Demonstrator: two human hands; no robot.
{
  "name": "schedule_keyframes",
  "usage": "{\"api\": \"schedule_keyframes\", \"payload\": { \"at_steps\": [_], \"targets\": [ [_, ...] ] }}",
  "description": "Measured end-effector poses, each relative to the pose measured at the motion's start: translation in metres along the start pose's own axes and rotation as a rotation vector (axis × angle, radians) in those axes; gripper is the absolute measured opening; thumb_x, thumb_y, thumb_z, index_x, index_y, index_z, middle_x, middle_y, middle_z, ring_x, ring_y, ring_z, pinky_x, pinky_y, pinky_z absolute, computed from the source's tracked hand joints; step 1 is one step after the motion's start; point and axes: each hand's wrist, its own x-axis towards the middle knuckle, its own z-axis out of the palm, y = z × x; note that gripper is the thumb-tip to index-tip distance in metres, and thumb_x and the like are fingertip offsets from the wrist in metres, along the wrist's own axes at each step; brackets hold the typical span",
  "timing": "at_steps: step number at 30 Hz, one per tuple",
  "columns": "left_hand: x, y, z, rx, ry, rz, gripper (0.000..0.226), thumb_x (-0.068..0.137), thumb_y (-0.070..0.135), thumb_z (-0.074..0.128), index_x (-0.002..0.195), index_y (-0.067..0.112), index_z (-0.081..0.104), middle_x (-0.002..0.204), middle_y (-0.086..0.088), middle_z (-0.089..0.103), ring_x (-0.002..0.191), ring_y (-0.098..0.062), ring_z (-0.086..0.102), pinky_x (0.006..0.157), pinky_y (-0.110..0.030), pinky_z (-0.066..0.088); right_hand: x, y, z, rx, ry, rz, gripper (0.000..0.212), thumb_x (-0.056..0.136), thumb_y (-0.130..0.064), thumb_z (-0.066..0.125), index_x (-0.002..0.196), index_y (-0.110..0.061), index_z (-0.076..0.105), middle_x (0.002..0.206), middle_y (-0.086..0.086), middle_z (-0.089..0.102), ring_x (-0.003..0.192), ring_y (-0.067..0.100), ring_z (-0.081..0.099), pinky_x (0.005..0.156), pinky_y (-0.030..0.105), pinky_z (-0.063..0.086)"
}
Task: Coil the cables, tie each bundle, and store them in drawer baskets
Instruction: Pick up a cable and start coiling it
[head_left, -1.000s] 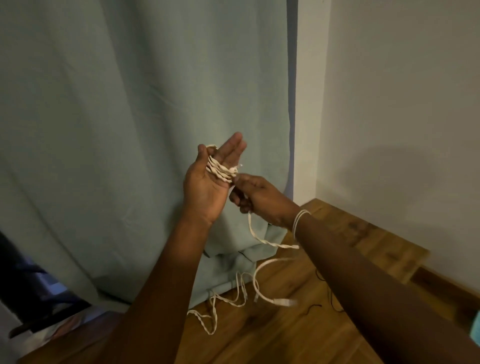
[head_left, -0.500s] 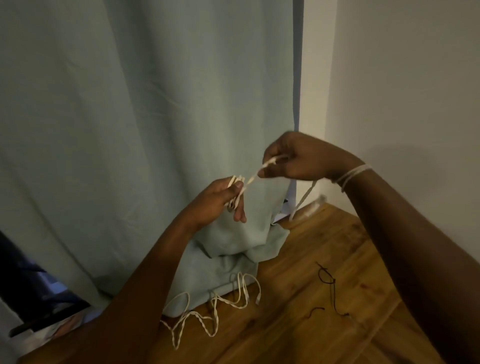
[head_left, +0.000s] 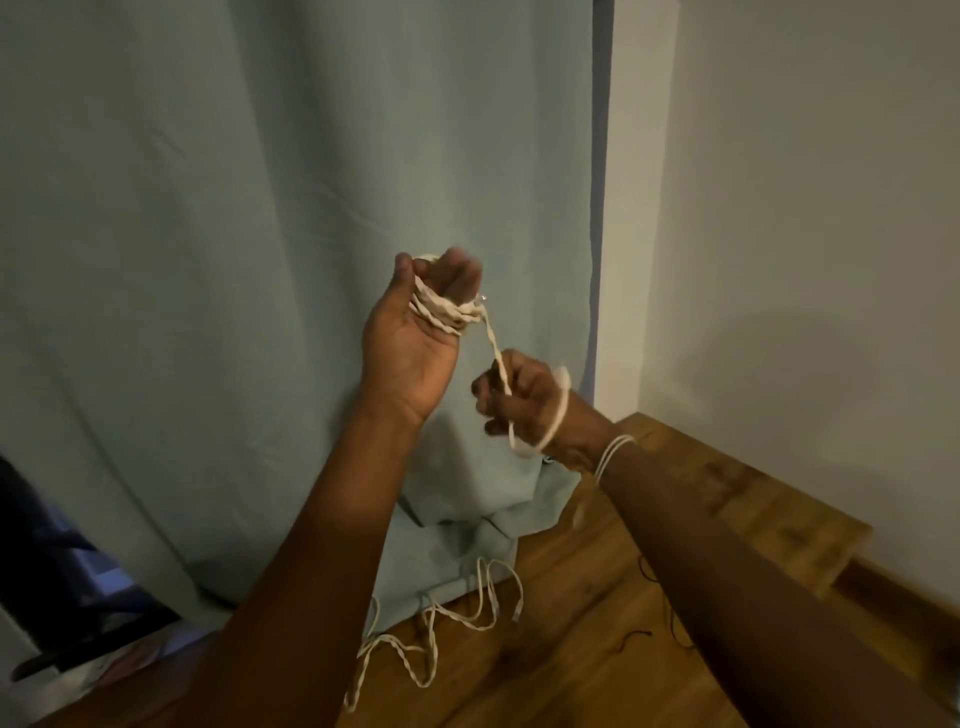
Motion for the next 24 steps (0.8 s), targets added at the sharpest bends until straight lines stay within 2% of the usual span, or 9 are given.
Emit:
{"api": "schedule_keyframes", "payload": {
  "at_steps": [2, 5, 8, 10, 13, 15, 17, 21, 24],
  "targets": [
    [0.0, -0.001, -0.01, 0.141, -0.012, 0.008, 0.034, 0.106, 0.025, 0.029, 0.084, 0.017, 0.053, 0.121, -0.013, 0.069, 0.116, -0.026, 0.065, 0.106, -0.04, 0.041, -0.007, 0.006, 0.018, -0.018, -0.085, 0.109, 0.027, 0.08, 0.008, 0.066, 0.089, -0.009, 0.046, 0.086, 0.014, 0.067, 0.074, 0.021, 0.068, 0.06, 0.037, 0.06],
    [-0.004, -0.016, -0.033, 0.587, 0.077, 0.064, 0.028, 0.105, 0.025, 0.036, 0.108, 0.015, 0.062, 0.138, -0.011, 0.059, 0.128, -0.024, 0.057, 0.112, -0.044, 0.036, -0.012, -0.005, 0.037, -0.106, -0.126, 0.27, 0.028, 0.088, 0.003, 0.067, 0.101, -0.008, 0.045, 0.096, 0.037, 0.063, 0.07, 0.026, 0.069, 0.063, 0.043, 0.062],
    [-0.014, -0.024, -0.058, 1.249, -0.047, 0.085, 0.036, 0.106, 0.03, 0.036, 0.133, 0.019, 0.056, 0.136, 0.003, 0.059, 0.126, -0.012, 0.055, 0.11, -0.04, 0.043, -0.02, -0.019, 0.036, -0.319, -0.06, 0.247, 0.036, 0.084, -0.015, 0.078, 0.109, -0.004, 0.054, 0.078, 0.017, 0.069, 0.062, 0.022, 0.069, 0.059, 0.038, 0.062],
    [-0.023, -0.024, -0.067, 1.36, -0.157, -0.059, 0.034, 0.107, 0.024, 0.036, 0.133, 0.009, 0.05, 0.131, 0.001, 0.06, 0.126, -0.014, 0.055, 0.108, -0.036, 0.043, -0.027, -0.036, 0.028, -0.321, -0.104, 0.17, 0.021, 0.088, -0.021, 0.074, 0.101, -0.006, 0.064, 0.072, 0.008, 0.067, 0.054, 0.017, 0.065, 0.051, 0.028, 0.057],
    [-0.029, -0.021, -0.063, 1.297, -0.178, -0.234, 0.054, 0.102, 0.034, 0.044, 0.141, -0.003, 0.038, 0.138, -0.024, 0.051, 0.132, -0.032, 0.049, 0.111, -0.045, 0.04, -0.032, -0.065, 0.01, -0.127, -0.217, 0.234, 0.038, 0.102, -0.035, 0.049, 0.096, -0.002, 0.069, 0.076, 0.014, 0.062, 0.046, 0.013, 0.057, 0.043, 0.021, 0.049],
    [-0.032, -0.019, -0.051, 1.14, -0.241, -0.26, 0.056, 0.094, 0.04, 0.049, 0.12, -0.01, 0.05, 0.099, -0.036, 0.061, 0.085, -0.031, 0.068, 0.081, -0.043, 0.054, -0.029, -0.082, -0.003, 0.006, -0.199, 0.225, 0.045, 0.105, -0.035, 0.04, 0.094, -0.001, 0.067, 0.07, 0.015, 0.06, 0.043, 0.012, 0.054, 0.039, 0.019, 0.047],
    [-0.035, -0.015, -0.039, 0.829, -0.337, -0.267, 0.045, 0.092, 0.033, 0.049, 0.096, -0.012, 0.053, 0.058, -0.027, 0.048, 0.044, -0.019, 0.047, 0.06, -0.032, 0.048, -0.023, -0.094, -0.011, 0.172, -0.246, 0.145, 0.029, 0.105, -0.021, 0.041, 0.101, -0.002, 0.063, 0.069, 0.014, 0.063, 0.044, 0.012, 0.059, 0.04, 0.019, 0.051],
    [-0.037, -0.006, -0.022, 0.405, -0.428, -0.294, 0.037, 0.085, 0.038, 0.067, 0.082, 0.002, 0.06, 0.043, 0.006, 0.038, 0.035, -0.013, 0.022, 0.044, -0.03, 0.024, -0.019, -0.101, -0.023, 0.506, -0.494, -0.044, 0.03, 0.091, 0.004, 0.06, 0.118, -0.005, 0.049, 0.097, 0.023, 0.067, 0.075, 0.022, 0.071, 0.068, 0.031, 0.062],
    [-0.035, -0.004, -0.013, 0.28, -0.378, -0.281, 0.032, 0.086, 0.04, 0.067, 0.076, 0.01, 0.062, 0.039, 0.01, 0.04, 0.034, -0.012, 0.022, 0.054, -0.026, 0.039, -0.017, -0.092, -0.016, 0.732, -0.465, -0.141, 0.035, 0.083, -0.017, 0.072, 0.11, -0.004, 0.055, 0.089, 0.017, 0.063, 0.069, 0.019, 0.063, 0.062, 0.028, 0.055]
  ]
}}
